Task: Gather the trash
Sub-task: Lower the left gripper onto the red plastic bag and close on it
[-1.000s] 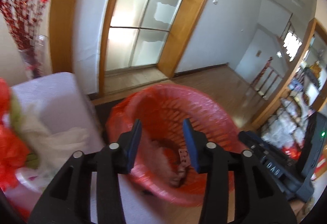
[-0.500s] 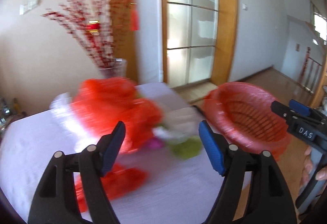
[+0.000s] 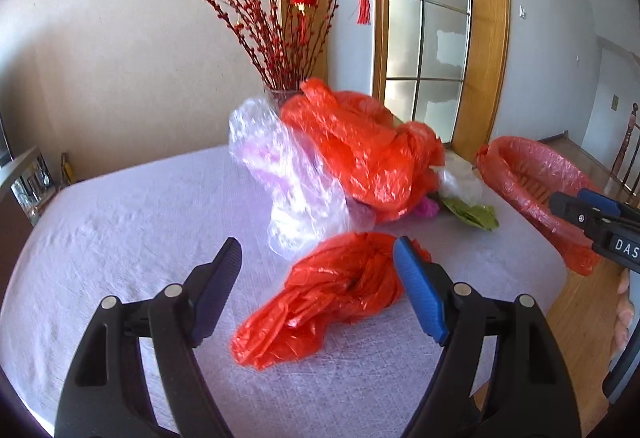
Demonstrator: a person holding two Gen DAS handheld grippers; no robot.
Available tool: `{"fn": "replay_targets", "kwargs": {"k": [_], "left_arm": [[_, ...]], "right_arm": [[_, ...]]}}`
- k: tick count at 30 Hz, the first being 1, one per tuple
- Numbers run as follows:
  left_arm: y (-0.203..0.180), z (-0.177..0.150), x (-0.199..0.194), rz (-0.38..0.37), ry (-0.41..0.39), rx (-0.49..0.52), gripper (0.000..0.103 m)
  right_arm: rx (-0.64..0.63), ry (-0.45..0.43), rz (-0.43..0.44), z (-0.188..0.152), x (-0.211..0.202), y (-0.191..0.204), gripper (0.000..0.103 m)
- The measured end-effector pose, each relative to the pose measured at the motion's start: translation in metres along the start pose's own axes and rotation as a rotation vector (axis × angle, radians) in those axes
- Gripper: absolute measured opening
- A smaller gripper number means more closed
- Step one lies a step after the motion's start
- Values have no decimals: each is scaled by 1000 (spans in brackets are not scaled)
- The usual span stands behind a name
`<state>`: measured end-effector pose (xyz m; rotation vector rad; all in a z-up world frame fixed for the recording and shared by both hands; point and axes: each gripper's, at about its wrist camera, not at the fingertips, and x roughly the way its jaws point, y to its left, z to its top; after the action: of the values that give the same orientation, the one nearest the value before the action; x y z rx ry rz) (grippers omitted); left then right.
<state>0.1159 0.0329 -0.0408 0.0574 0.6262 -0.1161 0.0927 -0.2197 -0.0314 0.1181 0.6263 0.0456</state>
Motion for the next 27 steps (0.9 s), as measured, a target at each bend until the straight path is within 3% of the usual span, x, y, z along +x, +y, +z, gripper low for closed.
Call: {"fn": "replay_targets", "kwargs": {"k": [15,21,27], "left_arm": [[-7,-18,35,-87,141,-30,75],[-9,-26,32,-138,151,-45,47],[0,-30,16,-152,121,-62,40]], "right_arm": [[13,53,14,-10,9,4,78],[6,54,24,-8,9,7,78],[-14,47,51,-4,8,19,78]]}}
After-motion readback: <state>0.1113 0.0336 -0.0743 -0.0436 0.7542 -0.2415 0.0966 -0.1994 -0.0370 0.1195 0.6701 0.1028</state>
